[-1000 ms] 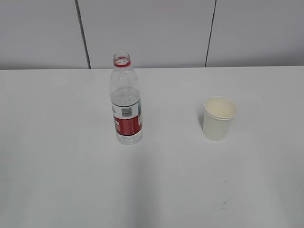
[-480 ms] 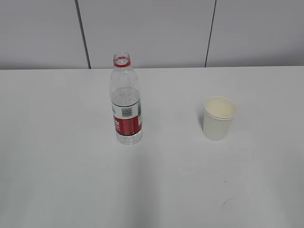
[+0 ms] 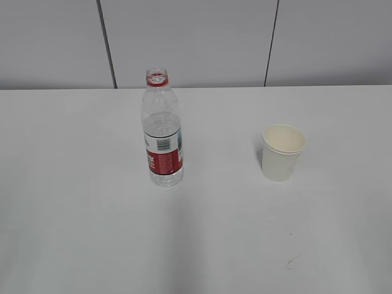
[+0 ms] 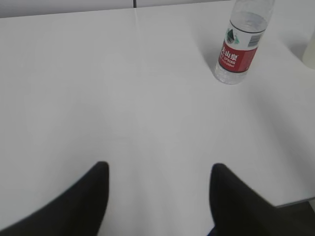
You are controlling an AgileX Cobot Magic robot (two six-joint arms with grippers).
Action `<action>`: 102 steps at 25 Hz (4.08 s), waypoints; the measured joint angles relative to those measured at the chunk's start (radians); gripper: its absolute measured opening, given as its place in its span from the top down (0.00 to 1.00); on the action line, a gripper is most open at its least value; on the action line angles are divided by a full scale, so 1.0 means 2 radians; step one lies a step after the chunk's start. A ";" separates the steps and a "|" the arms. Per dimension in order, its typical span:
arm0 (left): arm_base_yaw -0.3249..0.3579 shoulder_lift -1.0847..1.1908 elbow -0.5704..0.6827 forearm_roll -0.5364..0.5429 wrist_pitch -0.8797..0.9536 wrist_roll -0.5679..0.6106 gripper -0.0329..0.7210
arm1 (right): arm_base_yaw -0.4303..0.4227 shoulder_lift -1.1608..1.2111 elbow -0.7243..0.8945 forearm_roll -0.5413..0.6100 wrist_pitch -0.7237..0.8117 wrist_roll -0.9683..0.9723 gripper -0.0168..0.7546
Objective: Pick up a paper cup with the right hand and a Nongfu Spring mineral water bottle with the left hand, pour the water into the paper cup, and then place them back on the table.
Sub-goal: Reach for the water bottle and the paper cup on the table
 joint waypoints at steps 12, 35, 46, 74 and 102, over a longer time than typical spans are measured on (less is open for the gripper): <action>0.000 0.000 -0.008 0.002 -0.082 0.000 0.32 | 0.000 0.000 -0.006 0.000 -0.096 0.000 0.21; -0.033 0.187 0.071 0.001 -0.459 0.002 0.32 | 0.000 0.145 0.089 0.001 -0.460 -0.052 0.21; -0.116 0.391 0.071 0.015 -0.647 0.003 0.32 | 0.000 0.276 0.094 0.002 -0.597 -0.053 0.21; -0.164 0.776 0.069 0.147 -0.978 -0.044 0.33 | 0.000 0.706 0.093 -0.202 -0.940 0.086 0.21; -0.164 0.952 0.064 0.184 -1.126 -0.053 0.33 | 0.000 1.030 0.011 -0.270 -1.149 0.038 0.20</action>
